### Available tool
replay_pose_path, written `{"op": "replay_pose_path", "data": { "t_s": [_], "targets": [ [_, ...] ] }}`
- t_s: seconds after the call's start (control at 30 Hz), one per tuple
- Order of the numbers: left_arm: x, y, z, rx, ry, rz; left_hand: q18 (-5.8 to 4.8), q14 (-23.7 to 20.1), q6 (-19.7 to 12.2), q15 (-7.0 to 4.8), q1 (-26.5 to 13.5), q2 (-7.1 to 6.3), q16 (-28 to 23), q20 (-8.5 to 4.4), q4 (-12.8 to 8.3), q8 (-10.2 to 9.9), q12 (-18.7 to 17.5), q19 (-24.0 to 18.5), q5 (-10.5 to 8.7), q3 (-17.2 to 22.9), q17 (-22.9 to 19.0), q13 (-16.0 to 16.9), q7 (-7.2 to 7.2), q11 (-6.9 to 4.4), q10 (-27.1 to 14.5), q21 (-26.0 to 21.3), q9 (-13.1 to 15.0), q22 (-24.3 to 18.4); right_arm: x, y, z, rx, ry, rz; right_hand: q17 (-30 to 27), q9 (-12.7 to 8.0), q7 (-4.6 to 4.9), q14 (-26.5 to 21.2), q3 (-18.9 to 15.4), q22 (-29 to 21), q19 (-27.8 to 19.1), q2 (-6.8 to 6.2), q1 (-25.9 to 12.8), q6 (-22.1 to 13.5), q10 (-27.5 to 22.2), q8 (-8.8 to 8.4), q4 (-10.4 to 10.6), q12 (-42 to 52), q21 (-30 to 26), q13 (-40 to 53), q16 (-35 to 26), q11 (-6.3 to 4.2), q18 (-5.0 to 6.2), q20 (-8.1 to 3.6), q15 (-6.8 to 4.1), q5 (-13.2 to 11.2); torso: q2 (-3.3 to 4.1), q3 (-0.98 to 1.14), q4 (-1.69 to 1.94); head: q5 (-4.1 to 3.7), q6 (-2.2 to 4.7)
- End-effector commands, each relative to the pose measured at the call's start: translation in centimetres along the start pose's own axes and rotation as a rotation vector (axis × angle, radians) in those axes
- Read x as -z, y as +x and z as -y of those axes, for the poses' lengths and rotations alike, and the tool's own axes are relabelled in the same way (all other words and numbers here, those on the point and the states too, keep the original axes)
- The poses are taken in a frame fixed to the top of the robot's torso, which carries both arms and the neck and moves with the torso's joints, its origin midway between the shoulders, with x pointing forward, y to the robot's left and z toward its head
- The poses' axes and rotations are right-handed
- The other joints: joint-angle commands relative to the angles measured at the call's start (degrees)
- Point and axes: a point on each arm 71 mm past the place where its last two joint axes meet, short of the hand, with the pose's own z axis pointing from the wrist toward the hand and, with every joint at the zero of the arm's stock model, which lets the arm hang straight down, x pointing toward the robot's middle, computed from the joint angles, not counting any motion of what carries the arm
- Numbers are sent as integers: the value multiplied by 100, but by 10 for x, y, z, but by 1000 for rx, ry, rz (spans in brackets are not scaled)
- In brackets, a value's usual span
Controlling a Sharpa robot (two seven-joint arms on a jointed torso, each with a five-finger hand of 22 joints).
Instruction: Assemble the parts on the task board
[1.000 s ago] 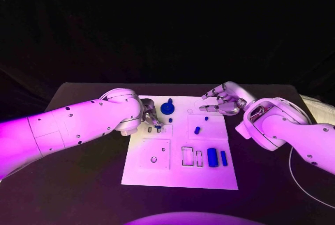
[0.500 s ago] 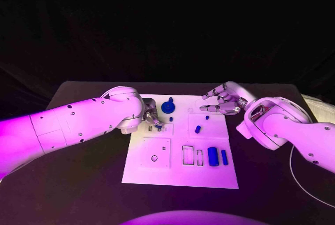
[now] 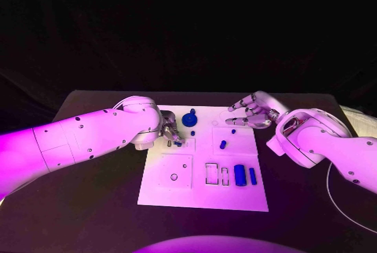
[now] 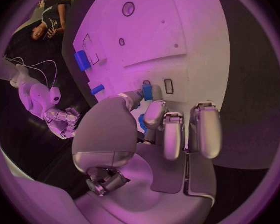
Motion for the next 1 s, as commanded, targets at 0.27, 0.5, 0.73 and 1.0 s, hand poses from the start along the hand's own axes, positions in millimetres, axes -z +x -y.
{"op": "replay_pose_path", "data": {
  "t_s": [0.27,0.5,0.73,1.0],
  "targets": [
    [-2,9,-4,-46,-23,-56,-73,601,68,-36,-56,46,17,13,-417,34,41,18,-26,322,1505,21,-49,-13,55,-3,23,330,0,1,1,-3,0,-18,1126,6,-2,527,-21,-5,-55,2,-45,36,-45,21,23,-14,-30,435,11,5,96,0,9,27,1,3,1,2,-20],
    [-2,10,-4,-48,-23,-59,-76,601,92,-45,-136,60,17,5,-388,44,57,25,-26,243,1505,37,-60,-23,65,3,37,344,0,1,0,-4,-1,-18,1127,7,-2,527,-28,-19,-62,5,-53,37,-48,21,33,-20,-38,431,11,5,99,0,9,31,5,4,-3,4,-22],
    [-4,9,-4,-52,-27,-65,-85,601,145,-59,-308,75,17,-8,-311,60,90,46,-30,64,1505,69,-79,-39,89,24,58,384,0,1,0,-4,-1,-17,1124,7,-3,526,-37,-37,-71,7,-62,37,-53,21,44,-32,-49,422,10,5,102,-1,9,35,1,7,-2,8,-27],
    [-8,10,-3,-59,-35,-75,-97,601,226,-75,-530,88,17,-23,-193,72,140,77,-34,-280,1505,123,-102,-58,133,56,78,443,1,1,0,-6,-3,-17,1126,6,-3,527,-60,-55,-78,8,-84,37,-57,20,72,-41,-60,415,11,5,106,-1,8,40,5,6,-7,7,-36]
  ]
}}
